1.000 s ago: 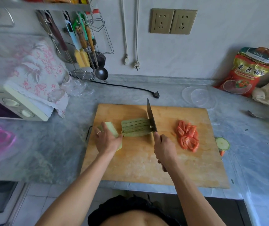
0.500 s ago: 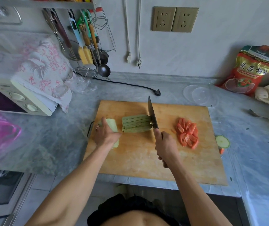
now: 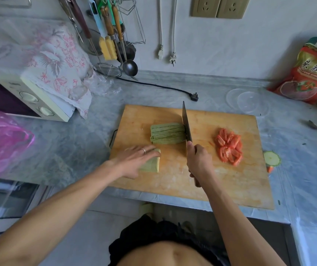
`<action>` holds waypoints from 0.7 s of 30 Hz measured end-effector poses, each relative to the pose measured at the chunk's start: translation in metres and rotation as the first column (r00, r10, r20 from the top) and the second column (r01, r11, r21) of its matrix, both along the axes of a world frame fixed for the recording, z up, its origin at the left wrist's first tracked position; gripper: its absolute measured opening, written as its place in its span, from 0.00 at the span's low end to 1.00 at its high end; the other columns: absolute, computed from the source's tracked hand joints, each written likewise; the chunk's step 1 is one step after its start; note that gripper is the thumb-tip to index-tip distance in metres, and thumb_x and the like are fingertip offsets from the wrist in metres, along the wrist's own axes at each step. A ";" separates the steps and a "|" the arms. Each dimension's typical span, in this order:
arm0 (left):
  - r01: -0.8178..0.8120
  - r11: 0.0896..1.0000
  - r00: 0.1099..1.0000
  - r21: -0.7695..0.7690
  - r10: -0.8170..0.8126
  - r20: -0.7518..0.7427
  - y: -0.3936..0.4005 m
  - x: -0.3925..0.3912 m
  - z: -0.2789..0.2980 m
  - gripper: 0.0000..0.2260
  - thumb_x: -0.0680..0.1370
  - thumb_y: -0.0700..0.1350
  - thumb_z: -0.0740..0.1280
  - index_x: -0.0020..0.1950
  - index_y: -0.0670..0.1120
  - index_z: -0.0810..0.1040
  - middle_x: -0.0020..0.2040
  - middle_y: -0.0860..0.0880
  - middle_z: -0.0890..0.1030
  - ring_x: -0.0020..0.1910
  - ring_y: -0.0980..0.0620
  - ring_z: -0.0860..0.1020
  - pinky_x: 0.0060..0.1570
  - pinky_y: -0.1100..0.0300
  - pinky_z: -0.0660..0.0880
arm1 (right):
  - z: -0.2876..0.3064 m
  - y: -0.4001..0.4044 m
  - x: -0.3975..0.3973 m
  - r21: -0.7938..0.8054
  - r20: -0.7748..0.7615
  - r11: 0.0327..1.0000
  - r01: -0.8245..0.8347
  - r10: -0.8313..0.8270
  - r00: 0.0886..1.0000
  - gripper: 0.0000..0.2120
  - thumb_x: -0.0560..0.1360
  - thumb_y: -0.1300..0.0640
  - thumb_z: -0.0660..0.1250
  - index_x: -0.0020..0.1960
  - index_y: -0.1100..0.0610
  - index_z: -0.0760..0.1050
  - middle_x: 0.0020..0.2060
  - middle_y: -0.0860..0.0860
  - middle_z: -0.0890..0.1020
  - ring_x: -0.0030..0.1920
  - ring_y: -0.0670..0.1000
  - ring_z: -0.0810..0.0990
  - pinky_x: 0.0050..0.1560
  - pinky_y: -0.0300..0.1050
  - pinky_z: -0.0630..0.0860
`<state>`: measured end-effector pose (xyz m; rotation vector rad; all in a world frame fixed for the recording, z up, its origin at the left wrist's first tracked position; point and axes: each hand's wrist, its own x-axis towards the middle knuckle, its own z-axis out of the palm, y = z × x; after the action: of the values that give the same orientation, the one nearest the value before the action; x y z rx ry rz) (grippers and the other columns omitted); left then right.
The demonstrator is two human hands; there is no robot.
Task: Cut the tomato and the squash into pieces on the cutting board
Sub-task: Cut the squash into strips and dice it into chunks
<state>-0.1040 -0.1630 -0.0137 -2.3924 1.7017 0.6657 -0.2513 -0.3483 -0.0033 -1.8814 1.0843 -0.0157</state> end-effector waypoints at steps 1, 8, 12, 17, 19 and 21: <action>0.002 1.000 1.000 0.005 -0.001 -0.017 -0.001 0.000 0.002 0.42 0.66 0.32 0.67 0.76 0.56 0.58 0.78 0.52 0.55 0.74 0.48 0.62 0.71 0.53 0.65 | 0.000 0.000 -0.001 0.005 0.005 1.000 -0.001 0.001 1.000 0.23 0.83 0.42 0.52 0.43 0.59 0.70 0.38 0.58 0.79 0.32 0.57 0.79 0.22 0.44 0.75; -0.413 0.839 0.908 -0.354 0.348 -0.236 -0.041 0.028 -0.001 0.22 0.76 0.48 0.70 0.70 0.50 0.73 0.70 0.50 0.73 0.68 0.50 0.72 0.65 0.52 0.72 | 0.000 -0.002 -0.004 0.010 -0.004 1.000 -0.009 0.009 1.000 0.22 0.83 0.42 0.51 0.43 0.58 0.70 0.37 0.57 0.79 0.31 0.55 0.77 0.20 0.41 0.72; -0.374 0.871 0.927 -0.318 0.339 -0.162 -0.089 0.036 -0.008 0.27 0.75 0.45 0.72 0.73 0.49 0.70 0.71 0.48 0.71 0.69 0.48 0.71 0.66 0.53 0.71 | 0.000 -0.003 -0.005 0.003 -0.006 1.000 0.011 -0.011 1.000 0.22 0.83 0.42 0.52 0.42 0.58 0.70 0.37 0.58 0.79 0.31 0.56 0.76 0.19 0.39 0.69; -0.334 0.931 0.938 -0.147 0.313 -0.147 -0.121 0.039 -0.025 0.44 0.67 0.53 0.79 0.77 0.51 0.61 0.73 0.42 0.68 0.70 0.39 0.69 0.66 0.44 0.71 | 0.000 -0.001 -0.006 -0.008 0.005 1.000 0.019 -0.019 1.000 0.23 0.83 0.43 0.53 0.42 0.61 0.69 0.34 0.57 0.77 0.28 0.55 0.75 0.19 0.39 0.69; -0.322 0.934 0.941 -0.159 0.297 -0.161 -0.123 0.044 -0.031 0.46 0.64 0.54 0.81 0.77 0.51 0.61 0.70 0.43 0.71 0.66 0.40 0.72 0.63 0.46 0.73 | -0.001 -0.001 -0.005 0.003 0.007 1.000 0.028 -0.028 1.000 0.22 0.83 0.43 0.53 0.42 0.61 0.69 0.34 0.57 0.77 0.27 0.54 0.74 0.20 0.40 0.71; -0.305 0.930 0.946 -0.205 0.272 -0.177 -0.121 0.051 -0.035 0.44 0.62 0.54 0.81 0.74 0.51 0.65 0.66 0.44 0.74 0.62 0.42 0.75 0.57 0.48 0.76 | -0.001 0.000 -0.005 0.021 0.005 0.999 0.032 -0.032 0.999 0.22 0.83 0.43 0.54 0.42 0.60 0.69 0.33 0.56 0.76 0.26 0.54 0.74 0.22 0.42 0.72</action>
<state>-0.0534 -0.2837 -0.0486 -2.8619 1.5667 0.7338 -0.2559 -0.3482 -0.0045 -1.8448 1.1070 -0.0271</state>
